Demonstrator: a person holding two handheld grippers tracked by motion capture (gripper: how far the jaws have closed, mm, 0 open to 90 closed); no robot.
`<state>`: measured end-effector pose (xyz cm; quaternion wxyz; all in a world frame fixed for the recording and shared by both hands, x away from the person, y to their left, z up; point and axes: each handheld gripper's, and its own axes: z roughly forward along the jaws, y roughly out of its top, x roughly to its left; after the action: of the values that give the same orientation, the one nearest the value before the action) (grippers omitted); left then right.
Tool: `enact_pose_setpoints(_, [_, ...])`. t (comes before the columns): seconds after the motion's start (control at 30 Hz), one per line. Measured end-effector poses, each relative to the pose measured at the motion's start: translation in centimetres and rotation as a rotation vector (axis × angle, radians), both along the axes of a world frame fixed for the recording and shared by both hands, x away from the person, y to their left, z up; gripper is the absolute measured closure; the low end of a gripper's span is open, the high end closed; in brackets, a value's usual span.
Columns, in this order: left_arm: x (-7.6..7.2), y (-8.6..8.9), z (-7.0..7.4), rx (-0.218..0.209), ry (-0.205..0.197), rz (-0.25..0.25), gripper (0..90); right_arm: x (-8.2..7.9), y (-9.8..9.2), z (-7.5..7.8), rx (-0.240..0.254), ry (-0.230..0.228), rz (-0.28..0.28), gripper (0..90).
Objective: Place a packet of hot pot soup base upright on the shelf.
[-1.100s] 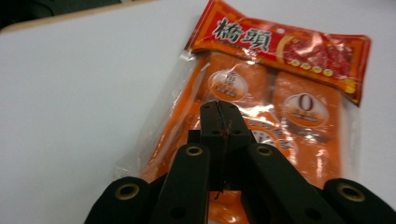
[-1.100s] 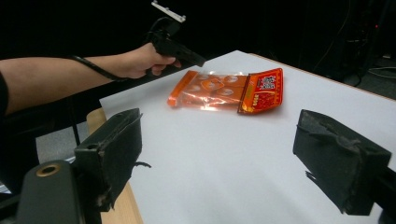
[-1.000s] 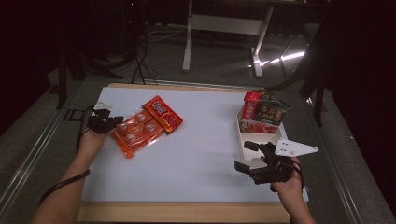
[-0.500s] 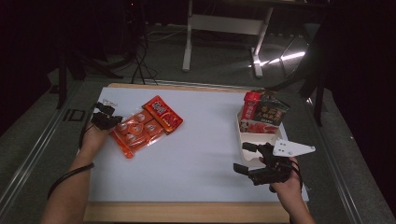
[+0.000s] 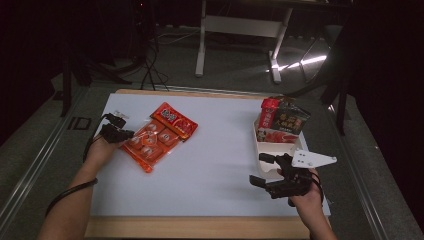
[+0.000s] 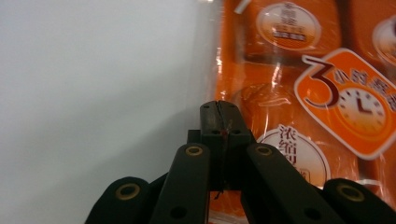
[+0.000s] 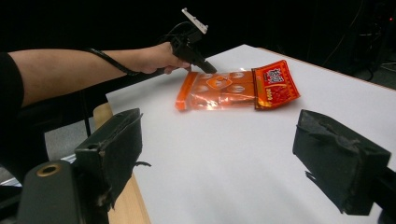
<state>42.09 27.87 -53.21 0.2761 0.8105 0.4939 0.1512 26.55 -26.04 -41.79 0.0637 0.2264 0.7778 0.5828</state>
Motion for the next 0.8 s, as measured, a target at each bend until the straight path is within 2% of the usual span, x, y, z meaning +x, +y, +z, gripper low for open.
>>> enact_pose_setpoints(0.27, [-1.5,-1.7,0.2,-0.022,0.032,-0.057,90.0,-0.1,0.2,0.1,-0.005,-0.002,0.006,15.7])
enact_pose_setpoints(0.4, [-2.3,-2.4,0.2,-0.046,0.039,-0.08,90.0,-0.1,0.3,0.0,-0.005,0.001,0.008,15.7])
enact_pose_setpoints(0.8, [-3.6,-4.4,0.2,-0.074,0.053,-0.138,90.0,-0.2,0.5,0.0,-0.011,0.0,0.016,15.7])
